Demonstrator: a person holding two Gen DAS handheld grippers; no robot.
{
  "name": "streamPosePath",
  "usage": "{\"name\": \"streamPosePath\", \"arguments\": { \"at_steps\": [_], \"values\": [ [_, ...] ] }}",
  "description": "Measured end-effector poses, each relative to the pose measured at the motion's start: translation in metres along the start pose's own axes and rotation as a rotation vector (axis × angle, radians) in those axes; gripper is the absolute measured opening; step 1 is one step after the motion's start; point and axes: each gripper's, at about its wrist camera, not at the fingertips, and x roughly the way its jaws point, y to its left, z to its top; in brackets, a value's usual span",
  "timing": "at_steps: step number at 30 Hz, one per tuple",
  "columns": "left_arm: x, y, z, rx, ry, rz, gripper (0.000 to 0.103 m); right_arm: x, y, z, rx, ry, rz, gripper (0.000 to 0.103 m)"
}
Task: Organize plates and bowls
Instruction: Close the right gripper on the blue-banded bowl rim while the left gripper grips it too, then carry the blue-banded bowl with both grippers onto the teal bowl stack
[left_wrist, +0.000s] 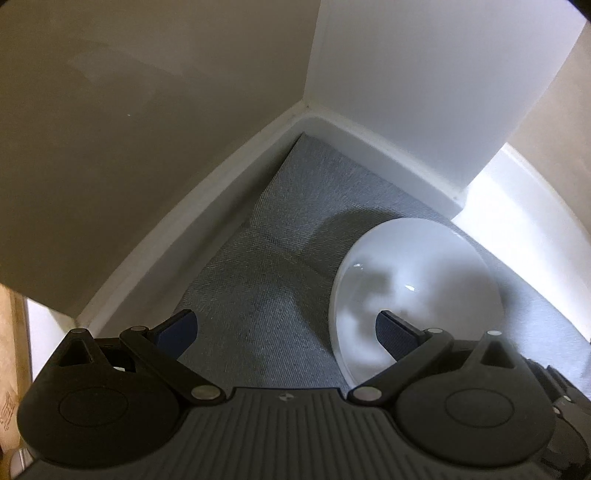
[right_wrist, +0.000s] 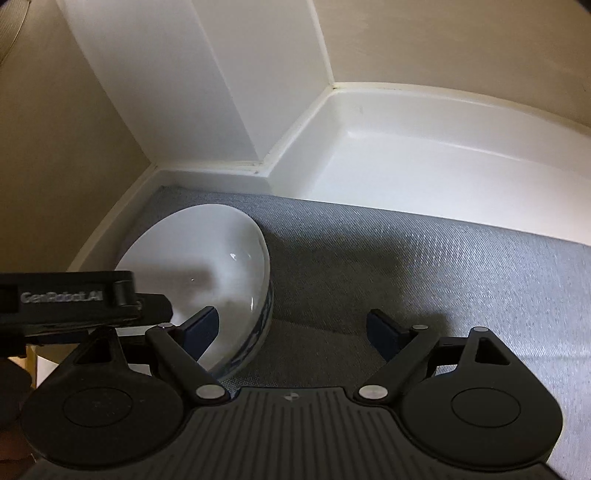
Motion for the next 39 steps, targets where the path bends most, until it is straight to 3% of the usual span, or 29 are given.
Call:
{"name": "streamPosePath", "arguments": {
  "at_steps": [5, 6, 7, 8, 9, 10, 11, 13, 20, 39],
  "values": [
    [0.009, -0.001, 0.001, 0.023, 0.007, 0.016, 0.103, 0.004, 0.003, 0.001, -0.029, -0.008, -0.004, 0.088],
    [0.008, -0.002, 0.001, 0.04, -0.002, 0.011, 0.102, 0.004, 0.004, 0.001, -0.037, -0.011, -0.001, 0.079],
    [0.007, -0.003, 0.0, 0.055, -0.01, -0.001, 0.096, 0.003, 0.003, 0.001, -0.047, -0.016, 0.01, 0.061],
    [0.005, -0.003, 0.001, 0.063, -0.014, -0.017, 0.079, 0.003, 0.004, 0.002, -0.053, -0.014, 0.021, 0.043],
    [0.005, -0.003, 0.001, 0.068, -0.01, -0.03, 0.071, 0.004, 0.003, 0.002, -0.05, -0.008, 0.05, 0.036],
    [0.005, -0.002, 0.002, 0.066, -0.009, -0.06, 0.057, 0.005, 0.002, 0.003, -0.038, 0.002, 0.083, 0.027],
    [0.003, 0.0, 0.002, 0.061, -0.011, -0.095, 0.036, 0.005, 0.003, 0.004, -0.026, 0.007, 0.102, 0.024],
    [-0.001, -0.003, 0.002, 0.077, -0.009, -0.129, 0.013, 0.004, 0.007, 0.005, -0.042, 0.006, 0.092, 0.023],
    [-0.008, -0.005, -0.003, 0.109, 0.011, -0.147, 0.012, -0.001, 0.005, 0.007, -0.019, 0.025, 0.087, 0.02],
    [-0.08, 0.012, -0.039, 0.069, -0.069, -0.236, 0.012, -0.078, 0.026, 0.004, -0.104, -0.044, 0.096, 0.02]
  ]
}}
